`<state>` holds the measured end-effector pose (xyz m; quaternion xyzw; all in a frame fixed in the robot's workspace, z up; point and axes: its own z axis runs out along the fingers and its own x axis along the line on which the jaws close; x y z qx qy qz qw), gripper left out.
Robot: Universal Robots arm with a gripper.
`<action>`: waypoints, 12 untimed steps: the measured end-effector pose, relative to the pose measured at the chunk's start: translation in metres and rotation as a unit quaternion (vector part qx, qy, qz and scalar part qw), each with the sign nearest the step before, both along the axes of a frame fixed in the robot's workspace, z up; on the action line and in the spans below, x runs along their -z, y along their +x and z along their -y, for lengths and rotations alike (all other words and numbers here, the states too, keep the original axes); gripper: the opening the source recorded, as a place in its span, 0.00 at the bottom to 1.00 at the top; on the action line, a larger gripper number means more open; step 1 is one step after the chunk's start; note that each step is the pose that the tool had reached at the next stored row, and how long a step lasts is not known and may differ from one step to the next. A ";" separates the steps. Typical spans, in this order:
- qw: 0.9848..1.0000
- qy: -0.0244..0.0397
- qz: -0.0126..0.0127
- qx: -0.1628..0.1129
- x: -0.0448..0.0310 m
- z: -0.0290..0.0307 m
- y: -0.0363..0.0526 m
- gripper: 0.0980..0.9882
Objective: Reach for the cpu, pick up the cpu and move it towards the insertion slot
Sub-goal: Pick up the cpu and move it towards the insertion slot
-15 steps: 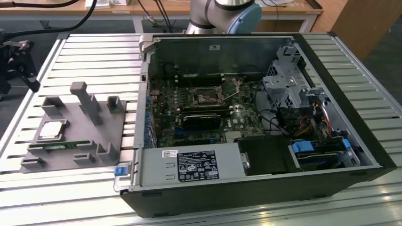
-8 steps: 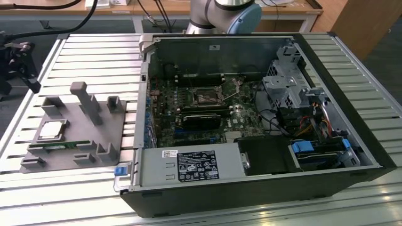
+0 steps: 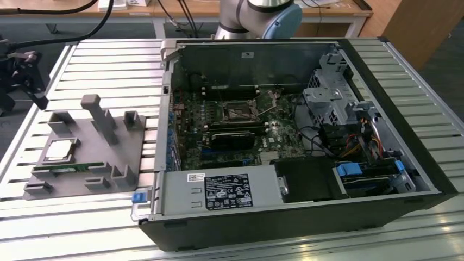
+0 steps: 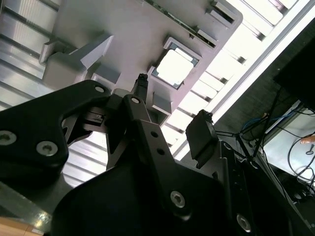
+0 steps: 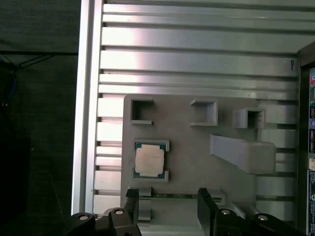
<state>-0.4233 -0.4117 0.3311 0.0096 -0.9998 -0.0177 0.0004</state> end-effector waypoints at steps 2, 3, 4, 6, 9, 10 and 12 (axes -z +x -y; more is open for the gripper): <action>1.000 0.000 0.000 0.000 0.0011 0.0000 -0.0001 0.56; 1.000 0.000 0.000 0.000 0.0015 0.0000 -0.0001 0.56; 1.000 0.000 0.000 0.000 0.0022 0.0000 -0.0001 0.56; 1.000 0.000 0.000 0.000 0.0031 0.0000 -0.0002 0.56; 1.000 0.000 0.000 0.000 0.0045 0.0000 -0.0002 0.56; 1.000 0.000 0.000 0.000 0.0051 0.0000 -0.0002 0.56; 1.000 0.000 0.000 0.000 0.0060 0.0000 -0.0001 0.56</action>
